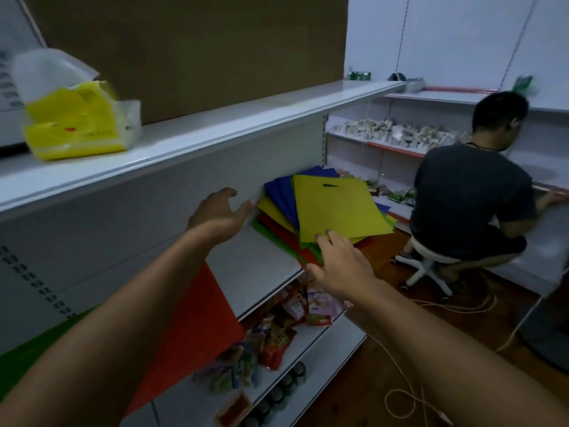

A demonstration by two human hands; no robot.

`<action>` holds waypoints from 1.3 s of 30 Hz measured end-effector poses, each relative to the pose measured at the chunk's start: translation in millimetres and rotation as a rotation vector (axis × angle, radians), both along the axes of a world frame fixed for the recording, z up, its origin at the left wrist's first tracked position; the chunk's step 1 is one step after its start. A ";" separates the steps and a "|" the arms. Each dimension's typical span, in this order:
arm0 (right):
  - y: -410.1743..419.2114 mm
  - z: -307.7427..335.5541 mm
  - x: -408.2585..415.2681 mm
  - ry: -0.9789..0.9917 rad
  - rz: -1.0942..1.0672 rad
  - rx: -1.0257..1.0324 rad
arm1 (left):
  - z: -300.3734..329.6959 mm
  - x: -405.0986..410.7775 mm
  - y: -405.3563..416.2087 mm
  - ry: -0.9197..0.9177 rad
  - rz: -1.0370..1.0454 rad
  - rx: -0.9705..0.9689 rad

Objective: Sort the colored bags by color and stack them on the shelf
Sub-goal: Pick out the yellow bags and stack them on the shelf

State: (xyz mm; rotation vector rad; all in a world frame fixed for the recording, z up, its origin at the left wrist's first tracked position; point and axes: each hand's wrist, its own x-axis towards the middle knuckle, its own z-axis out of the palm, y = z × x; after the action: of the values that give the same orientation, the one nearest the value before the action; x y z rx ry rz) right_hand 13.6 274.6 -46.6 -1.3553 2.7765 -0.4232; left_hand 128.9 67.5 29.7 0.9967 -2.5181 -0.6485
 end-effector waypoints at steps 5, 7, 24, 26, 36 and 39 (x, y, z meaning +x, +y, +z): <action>-4.4 2.8 -57.7 -0.048 -0.083 0.032 | -7.9 -62.8 -16.0 0.019 -0.070 0.085; -5.2 0.4 -79.3 -0.063 -0.112 0.044 | -12.3 -84.9 -18.3 0.027 -0.086 0.100; -44.1 -67.2 -266.7 -0.276 -0.152 0.206 | -101.1 -218.9 -35.2 -0.029 0.050 0.439; -47.7 -78.1 -279.3 -0.302 -0.151 0.217 | -113.4 -231.0 -35.2 -0.035 0.075 0.496; -68.7 -88.3 -286.9 -0.280 -0.093 0.099 | -138.0 -251.4 -50.4 -0.063 0.198 0.585; -69.4 -87.2 -293.5 -0.288 -0.157 0.122 | -140.4 -250.1 -59.7 -0.056 0.216 0.574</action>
State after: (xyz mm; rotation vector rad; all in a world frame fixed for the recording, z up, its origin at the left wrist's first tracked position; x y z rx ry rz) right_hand -280.0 205.2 -133.9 -0.9685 2.6282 -0.4091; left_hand -121.2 7.8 -110.7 1.4655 -2.2595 -1.3283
